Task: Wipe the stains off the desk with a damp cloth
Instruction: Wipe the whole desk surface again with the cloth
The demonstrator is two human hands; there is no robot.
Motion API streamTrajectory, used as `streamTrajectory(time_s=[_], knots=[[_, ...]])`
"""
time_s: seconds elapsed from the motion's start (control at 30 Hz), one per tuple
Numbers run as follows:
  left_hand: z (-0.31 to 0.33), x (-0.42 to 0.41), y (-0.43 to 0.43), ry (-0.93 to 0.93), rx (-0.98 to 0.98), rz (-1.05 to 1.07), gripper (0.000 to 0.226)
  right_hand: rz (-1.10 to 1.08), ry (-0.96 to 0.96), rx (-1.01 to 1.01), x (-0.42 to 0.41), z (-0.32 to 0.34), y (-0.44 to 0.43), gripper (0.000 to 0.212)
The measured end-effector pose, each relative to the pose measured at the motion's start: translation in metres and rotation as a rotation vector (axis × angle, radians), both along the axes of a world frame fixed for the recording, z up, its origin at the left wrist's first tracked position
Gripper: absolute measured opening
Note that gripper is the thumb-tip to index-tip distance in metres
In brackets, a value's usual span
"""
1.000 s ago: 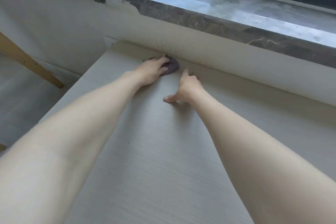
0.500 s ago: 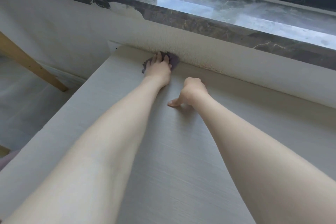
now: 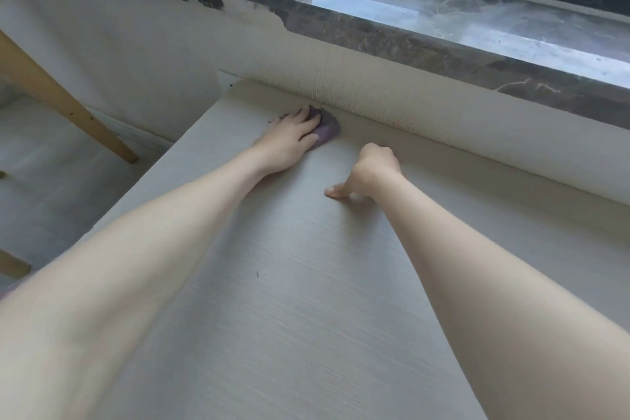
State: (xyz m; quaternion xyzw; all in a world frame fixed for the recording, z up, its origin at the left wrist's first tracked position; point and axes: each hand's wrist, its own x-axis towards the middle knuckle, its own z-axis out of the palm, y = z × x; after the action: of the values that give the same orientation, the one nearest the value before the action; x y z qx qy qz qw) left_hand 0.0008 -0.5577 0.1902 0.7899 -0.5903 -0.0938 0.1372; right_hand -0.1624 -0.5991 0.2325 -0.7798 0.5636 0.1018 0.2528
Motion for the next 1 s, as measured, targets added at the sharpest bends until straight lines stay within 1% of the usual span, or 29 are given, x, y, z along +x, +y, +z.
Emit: streamTrajectory(time_s=[0.03,0.1,0.13,0.17,0.2,0.27,0.33,0.37,0.43,0.5,0.53,0.6,0.7,0.8,0.9,0.93,1.0], knots=[[0.001,0.011,0.001,0.005,-0.006,0.029,0.049,-0.005,-0.004,-0.003,-0.001,-0.001,0.0,0.093],[0.006,0.024,-0.006,0.008,0.043,0.188,0.049,-0.008,-0.011,-0.005,-0.003,-0.004,0.001,0.097],[0.009,0.023,-0.009,0.0,0.069,0.271,0.049,-0.004,-0.014,-0.007,-0.003,-0.005,0.002,0.099],[0.012,0.016,-0.012,-0.024,0.081,0.31,0.049,-0.003,-0.016,-0.012,-0.003,-0.006,0.002,0.1],[0.014,0.006,-0.013,-0.041,0.084,0.291,0.048,-0.006,-0.016,-0.01,-0.003,-0.005,0.0,0.101],[0.01,-0.014,0.002,-0.04,0.053,0.153,0.048,-0.011,-0.012,-0.006,-0.002,-0.004,0.0,0.103],[0.003,-0.011,0.023,-0.012,0.033,0.035,0.048,-0.011,-0.005,-0.012,-0.001,-0.005,0.001,0.105],[0.003,0.0,0.027,0.007,0.032,0.041,0.048,-0.006,-0.002,-0.018,-0.002,-0.006,0.001,0.107],[0.007,0.023,0.022,0.03,0.046,0.149,0.048,0.002,-0.011,-0.024,-0.004,-0.008,0.001,0.109],[0.012,0.03,0.015,0.0,0.069,0.276,0.047,0.022,-0.013,-0.036,-0.006,-0.008,0.001,0.11],[0.015,0.023,0.014,-0.025,0.084,0.282,0.046,0.027,-0.008,-0.041,-0.006,-0.008,0.002,0.11],[0.014,0.002,0.025,-0.026,0.078,0.167,0.046,0.019,0.007,-0.04,-0.004,-0.008,0.0,0.112],[0.002,-0.003,0.053,0.052,0.04,0.017,0.048,-0.006,0.022,-0.021,0.001,-0.008,-0.001,0.114],[0.005,0.022,0.045,0.044,0.068,0.081,0.048,0.017,0.027,-0.045,0.001,-0.009,0.0,0.115],[0.014,0.013,0.032,-0.017,0.107,0.186,0.046,0.025,0.039,-0.057,-0.001,-0.008,0.0,0.117],[0.015,0.005,0.036,-0.02,0.12,0.161,0.047,0.027,0.047,-0.056,-0.001,-0.01,0.0,0.119],[0.01,-0.006,0.053,0.024,0.113,0.04,0.048,0.023,0.047,-0.046,0.001,-0.011,-0.002,0.12]])
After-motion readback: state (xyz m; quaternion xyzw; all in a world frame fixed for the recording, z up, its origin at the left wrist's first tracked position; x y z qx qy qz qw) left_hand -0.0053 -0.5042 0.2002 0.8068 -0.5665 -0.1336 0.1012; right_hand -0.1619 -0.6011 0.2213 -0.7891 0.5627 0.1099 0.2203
